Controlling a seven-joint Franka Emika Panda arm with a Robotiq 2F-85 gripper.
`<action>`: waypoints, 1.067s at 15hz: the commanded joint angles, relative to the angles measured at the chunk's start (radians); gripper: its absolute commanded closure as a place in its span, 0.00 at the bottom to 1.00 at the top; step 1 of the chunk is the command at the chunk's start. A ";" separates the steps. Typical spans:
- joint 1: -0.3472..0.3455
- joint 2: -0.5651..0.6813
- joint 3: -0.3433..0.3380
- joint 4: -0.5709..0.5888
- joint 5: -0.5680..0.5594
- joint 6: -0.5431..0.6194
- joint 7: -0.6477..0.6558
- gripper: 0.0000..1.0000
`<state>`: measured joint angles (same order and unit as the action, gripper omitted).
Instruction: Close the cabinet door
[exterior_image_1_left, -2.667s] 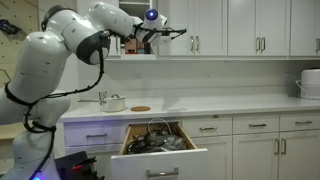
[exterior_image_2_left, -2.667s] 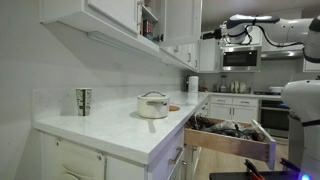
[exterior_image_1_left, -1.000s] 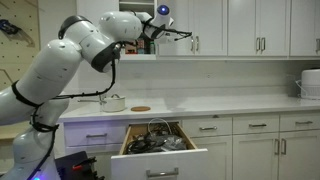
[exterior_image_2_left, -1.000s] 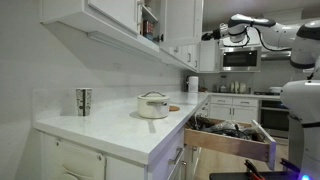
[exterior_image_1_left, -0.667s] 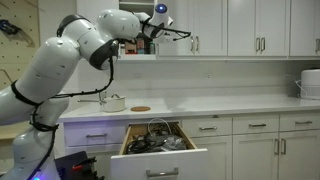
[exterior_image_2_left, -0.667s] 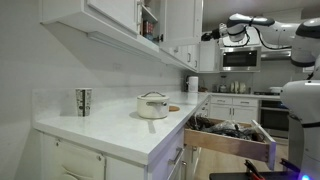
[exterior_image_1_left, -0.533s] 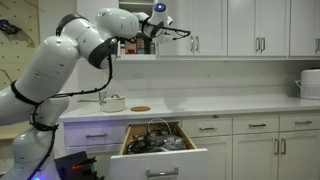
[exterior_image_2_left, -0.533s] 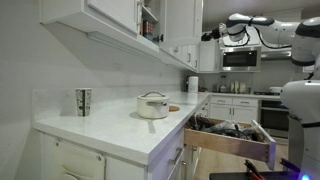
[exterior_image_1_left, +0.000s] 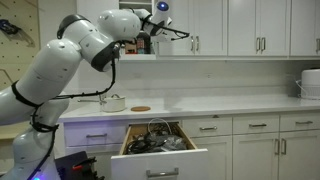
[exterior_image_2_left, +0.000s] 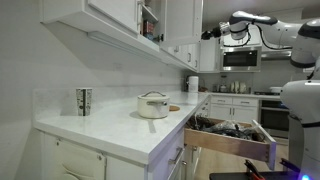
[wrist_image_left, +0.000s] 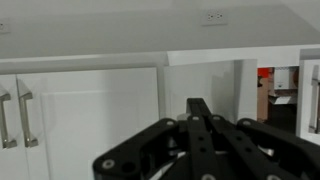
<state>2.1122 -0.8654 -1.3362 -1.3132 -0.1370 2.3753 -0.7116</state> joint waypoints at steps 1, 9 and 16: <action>0.037 -0.094 0.055 0.052 0.047 -0.078 -0.050 1.00; 0.074 -0.102 0.009 -0.002 -0.006 0.000 -0.023 1.00; 0.179 -0.099 -0.013 0.065 -0.007 -0.047 0.004 1.00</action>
<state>2.2274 -0.9776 -1.3289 -1.2999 -0.1374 2.3373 -0.7312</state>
